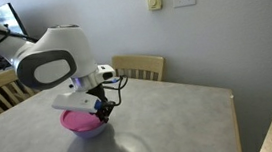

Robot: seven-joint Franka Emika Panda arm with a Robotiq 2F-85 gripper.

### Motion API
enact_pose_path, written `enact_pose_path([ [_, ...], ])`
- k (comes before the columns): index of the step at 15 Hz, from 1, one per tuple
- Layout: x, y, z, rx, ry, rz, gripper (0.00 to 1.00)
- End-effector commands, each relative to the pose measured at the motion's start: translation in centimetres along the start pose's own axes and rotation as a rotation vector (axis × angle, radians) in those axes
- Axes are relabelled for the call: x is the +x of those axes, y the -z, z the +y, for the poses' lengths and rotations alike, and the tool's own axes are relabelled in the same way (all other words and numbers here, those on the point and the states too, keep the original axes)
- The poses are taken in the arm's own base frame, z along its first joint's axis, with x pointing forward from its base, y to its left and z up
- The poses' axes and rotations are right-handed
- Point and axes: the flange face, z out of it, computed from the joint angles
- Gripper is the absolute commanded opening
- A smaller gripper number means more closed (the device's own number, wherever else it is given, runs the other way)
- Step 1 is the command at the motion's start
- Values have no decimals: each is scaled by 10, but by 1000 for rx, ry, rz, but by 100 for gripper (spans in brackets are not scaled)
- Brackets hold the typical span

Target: Take the lid and put it on the table

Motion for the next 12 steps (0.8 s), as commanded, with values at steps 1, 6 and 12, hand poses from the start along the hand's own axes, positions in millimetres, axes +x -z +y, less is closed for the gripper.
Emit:
enact_pose_path([
  [1, 3, -2, 1, 23, 17, -2, 6],
  [6, 7, 4, -3, 23, 31, 12, 3],
  [12, 6, 10, -9, 18, 33, 13, 3],
])
